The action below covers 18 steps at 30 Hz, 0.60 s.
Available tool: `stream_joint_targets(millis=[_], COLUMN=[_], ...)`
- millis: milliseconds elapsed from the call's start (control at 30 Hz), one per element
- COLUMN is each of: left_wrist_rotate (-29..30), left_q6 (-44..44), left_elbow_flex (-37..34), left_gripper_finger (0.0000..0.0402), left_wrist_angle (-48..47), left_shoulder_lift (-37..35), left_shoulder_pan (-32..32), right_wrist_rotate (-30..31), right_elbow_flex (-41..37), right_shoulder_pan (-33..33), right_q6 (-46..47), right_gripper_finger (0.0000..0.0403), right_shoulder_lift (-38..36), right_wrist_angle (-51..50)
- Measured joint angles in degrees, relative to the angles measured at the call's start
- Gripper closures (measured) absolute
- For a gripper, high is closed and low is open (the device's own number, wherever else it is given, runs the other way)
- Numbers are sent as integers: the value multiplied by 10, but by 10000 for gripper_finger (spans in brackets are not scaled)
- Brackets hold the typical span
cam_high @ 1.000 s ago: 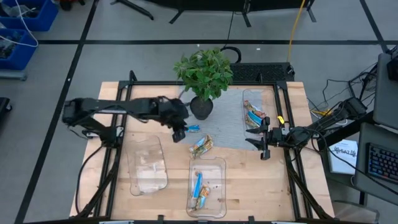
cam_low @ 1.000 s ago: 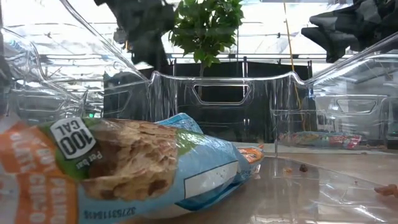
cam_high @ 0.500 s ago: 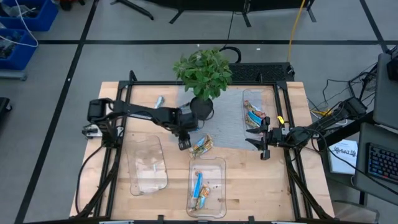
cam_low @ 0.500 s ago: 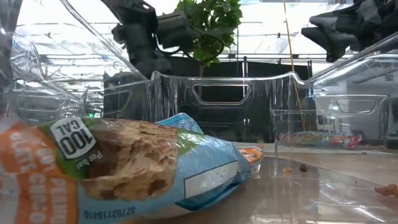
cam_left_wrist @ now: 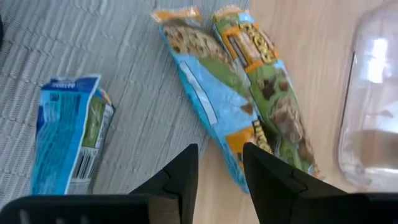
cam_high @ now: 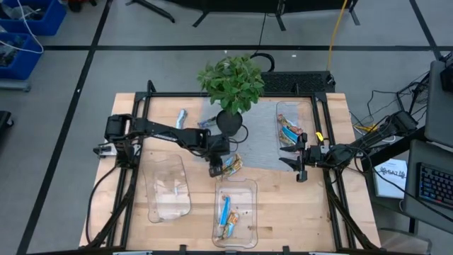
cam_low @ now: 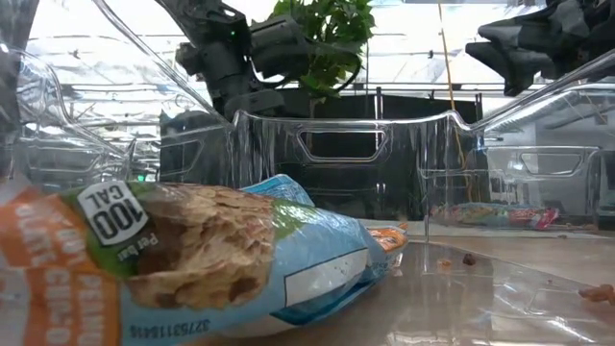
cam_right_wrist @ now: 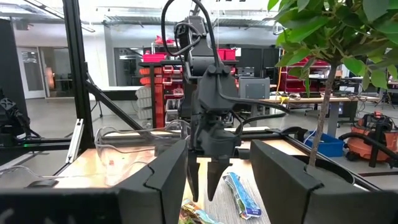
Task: Pick and place Granola Bars by type
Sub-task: Put the top yellow granola bar into the middle transparent bin
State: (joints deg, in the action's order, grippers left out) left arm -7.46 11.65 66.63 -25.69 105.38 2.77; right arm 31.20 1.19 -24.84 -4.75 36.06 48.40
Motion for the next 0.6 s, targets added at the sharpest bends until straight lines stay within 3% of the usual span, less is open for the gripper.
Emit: stream_joint_targets(millis=[600], left_wrist_rotate=[23], left_q6=[4], left_elbow_flex=[0], left_gripper_finger=[273], left_wrist_angle=[23], left_shoulder_lift=[4], left_shoulder_pan=[-20], right_wrist_rotate=[0], right_elbow_flex=[0], right_shoulder_pan=[0], right_q6=[0], right_gripper_finger=[236], right_shoulder_lift=[0], right_wrist_angle=[1])
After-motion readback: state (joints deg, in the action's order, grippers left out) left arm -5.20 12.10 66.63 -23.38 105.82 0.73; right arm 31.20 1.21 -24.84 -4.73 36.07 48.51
